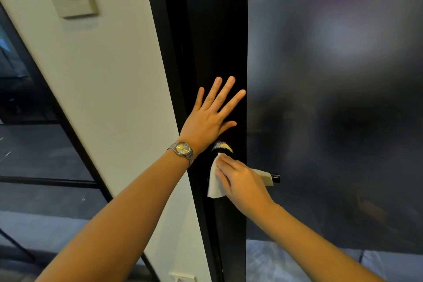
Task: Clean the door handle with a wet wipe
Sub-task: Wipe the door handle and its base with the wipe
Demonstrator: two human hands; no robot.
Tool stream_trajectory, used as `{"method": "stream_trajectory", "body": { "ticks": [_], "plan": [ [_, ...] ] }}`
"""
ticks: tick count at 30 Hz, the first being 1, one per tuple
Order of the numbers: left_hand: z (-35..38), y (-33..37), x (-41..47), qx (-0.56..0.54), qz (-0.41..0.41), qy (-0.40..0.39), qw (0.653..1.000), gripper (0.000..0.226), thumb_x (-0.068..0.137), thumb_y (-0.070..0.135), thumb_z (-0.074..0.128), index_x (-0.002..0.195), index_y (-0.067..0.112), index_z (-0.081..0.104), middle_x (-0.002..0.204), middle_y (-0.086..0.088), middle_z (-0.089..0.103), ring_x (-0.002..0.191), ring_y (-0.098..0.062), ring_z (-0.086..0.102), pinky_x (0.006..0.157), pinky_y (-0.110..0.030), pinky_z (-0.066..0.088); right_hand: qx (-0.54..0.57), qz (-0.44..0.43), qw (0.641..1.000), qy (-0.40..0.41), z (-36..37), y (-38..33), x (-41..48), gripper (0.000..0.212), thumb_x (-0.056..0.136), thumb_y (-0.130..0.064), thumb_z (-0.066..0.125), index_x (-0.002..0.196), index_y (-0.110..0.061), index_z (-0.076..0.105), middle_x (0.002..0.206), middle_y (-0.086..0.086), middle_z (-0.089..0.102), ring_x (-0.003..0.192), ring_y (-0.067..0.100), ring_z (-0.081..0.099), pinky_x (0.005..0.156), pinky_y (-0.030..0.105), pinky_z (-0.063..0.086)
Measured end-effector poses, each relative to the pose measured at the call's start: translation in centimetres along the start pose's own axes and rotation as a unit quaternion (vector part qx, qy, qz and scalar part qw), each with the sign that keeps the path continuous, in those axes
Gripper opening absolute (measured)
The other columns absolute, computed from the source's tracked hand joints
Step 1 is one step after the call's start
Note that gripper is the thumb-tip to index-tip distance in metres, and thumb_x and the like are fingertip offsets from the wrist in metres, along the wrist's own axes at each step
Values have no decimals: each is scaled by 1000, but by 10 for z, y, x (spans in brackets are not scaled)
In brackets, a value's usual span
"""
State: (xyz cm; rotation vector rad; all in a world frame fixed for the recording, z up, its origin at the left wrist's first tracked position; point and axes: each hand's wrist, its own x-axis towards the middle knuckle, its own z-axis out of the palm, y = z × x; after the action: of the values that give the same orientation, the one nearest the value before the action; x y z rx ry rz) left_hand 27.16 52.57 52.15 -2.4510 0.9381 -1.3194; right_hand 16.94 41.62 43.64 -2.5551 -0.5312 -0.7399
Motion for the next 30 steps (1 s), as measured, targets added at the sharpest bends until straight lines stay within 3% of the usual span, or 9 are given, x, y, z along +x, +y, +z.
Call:
{"method": "stream_trajectory", "body": {
  "ticks": [3,6,11,13,15,17,22,26,30],
  "plan": [
    [-1,0,0,-3,0,-5,1000,65,89,50,33,145,23,16,153,-11,18,140,-30,10,108,-49,11,24,55,998,-32,7,-7,12,38,99,-26,39,131,-9,52,138,3,48,121,18,50,95,27,45],
    [-3,-1,0,-14,-1,-6,1000,64,89,50,33,145,23,16,153,-12,20,140,-29,7,109,-49,11,-3,81,995,-58,9,-13,15,37,98,-23,39,130,-5,49,135,8,45,123,22,44,98,33,44],
    [-5,0,-1,-24,-3,-19,1000,65,90,49,35,145,23,15,153,-12,18,140,-28,4,109,-49,9,-195,-66,962,-179,14,-16,6,44,94,-16,46,134,2,40,143,19,36,138,32,23,116,41,18],
    [-5,0,-1,-35,-1,-21,999,65,90,47,39,145,23,15,154,-12,17,139,-26,0,109,-49,8,-182,-32,974,-135,16,-18,7,47,90,-20,53,131,1,43,134,18,45,131,31,38,110,38,30],
    [-7,-1,0,-49,-3,-22,999,67,88,44,45,145,23,16,154,-12,16,139,-26,0,109,-50,7,-149,21,985,-85,16,-17,13,48,72,-20,72,114,0,59,111,15,61,107,26,59,89,32,49],
    [-8,0,0,-54,-5,-21,998,68,88,43,47,145,23,16,154,-12,16,139,-27,0,109,-50,8,-115,35,991,-52,13,-18,18,41,70,-15,75,104,3,64,103,15,64,98,26,63,80,31,53],
    [-9,1,0,-62,-12,-29,998,68,87,42,48,144,23,16,154,-12,16,138,-26,-1,108,-50,7,-266,-45,947,-174,14,-22,27,38,94,-14,42,126,6,43,130,21,44,125,34,36,107,41,29],
    [-11,1,-1,-81,-10,-35,996,71,87,36,56,145,24,15,154,-11,13,139,-27,-2,109,-49,5,-213,-65,963,-153,22,-11,23,34,89,-7,45,122,3,49,127,18,49,126,32,38,111,38,28],
    [-11,1,-1,-86,-12,-35,996,74,86,34,59,145,24,15,154,-10,12,139,-26,-2,109,-49,4,-71,-37,996,-38,22,-4,-2,53,64,3,76,115,-2,61,118,12,64,115,26,59,99,32,47]
  ]
}}
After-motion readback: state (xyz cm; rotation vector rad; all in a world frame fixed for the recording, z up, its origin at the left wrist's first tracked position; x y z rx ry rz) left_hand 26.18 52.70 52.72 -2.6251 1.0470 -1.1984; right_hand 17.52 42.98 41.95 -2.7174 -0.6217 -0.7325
